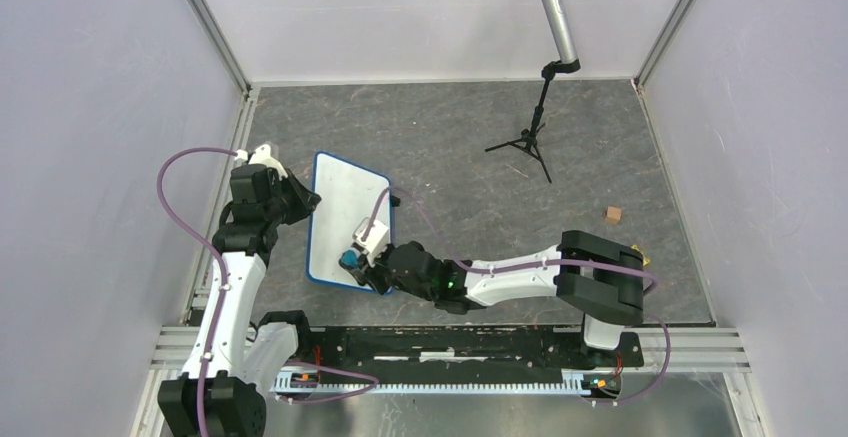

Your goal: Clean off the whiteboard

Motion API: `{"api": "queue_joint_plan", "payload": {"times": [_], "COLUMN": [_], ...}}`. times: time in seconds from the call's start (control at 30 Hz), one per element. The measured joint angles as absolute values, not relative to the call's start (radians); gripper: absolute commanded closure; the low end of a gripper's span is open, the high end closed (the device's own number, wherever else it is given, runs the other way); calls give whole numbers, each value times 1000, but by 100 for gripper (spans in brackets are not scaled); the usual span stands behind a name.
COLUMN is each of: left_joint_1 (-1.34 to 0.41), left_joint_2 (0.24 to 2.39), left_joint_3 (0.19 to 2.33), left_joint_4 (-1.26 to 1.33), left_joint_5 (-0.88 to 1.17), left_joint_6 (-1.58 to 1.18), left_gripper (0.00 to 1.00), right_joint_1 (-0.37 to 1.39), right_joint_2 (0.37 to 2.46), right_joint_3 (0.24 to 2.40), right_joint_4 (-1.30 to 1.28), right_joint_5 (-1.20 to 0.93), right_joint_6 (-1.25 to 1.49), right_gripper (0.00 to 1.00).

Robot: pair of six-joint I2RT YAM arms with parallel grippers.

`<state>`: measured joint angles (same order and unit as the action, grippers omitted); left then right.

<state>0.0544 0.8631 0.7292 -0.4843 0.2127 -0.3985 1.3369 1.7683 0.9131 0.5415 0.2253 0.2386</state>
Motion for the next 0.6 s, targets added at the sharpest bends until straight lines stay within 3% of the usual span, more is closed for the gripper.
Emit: {"api": "queue_joint_plan", "payload": {"times": [0.33, 0.6], "left_joint_1": [54, 54], "left_joint_2": [863, 865], "left_joint_3": [729, 729], "left_joint_4": [-484, -482], "left_joint_5": [213, 217], "left_joint_6": [-399, -399], "left_gripper": [98, 98], "right_joint_1": [1310, 1092], "right_joint_2": [1813, 1908], "right_joint_3": [1092, 1116], "right_joint_4": [504, 551], "right_joint_5": [161, 24], "right_joint_6": [220, 281], "right_gripper": [94, 93]}}
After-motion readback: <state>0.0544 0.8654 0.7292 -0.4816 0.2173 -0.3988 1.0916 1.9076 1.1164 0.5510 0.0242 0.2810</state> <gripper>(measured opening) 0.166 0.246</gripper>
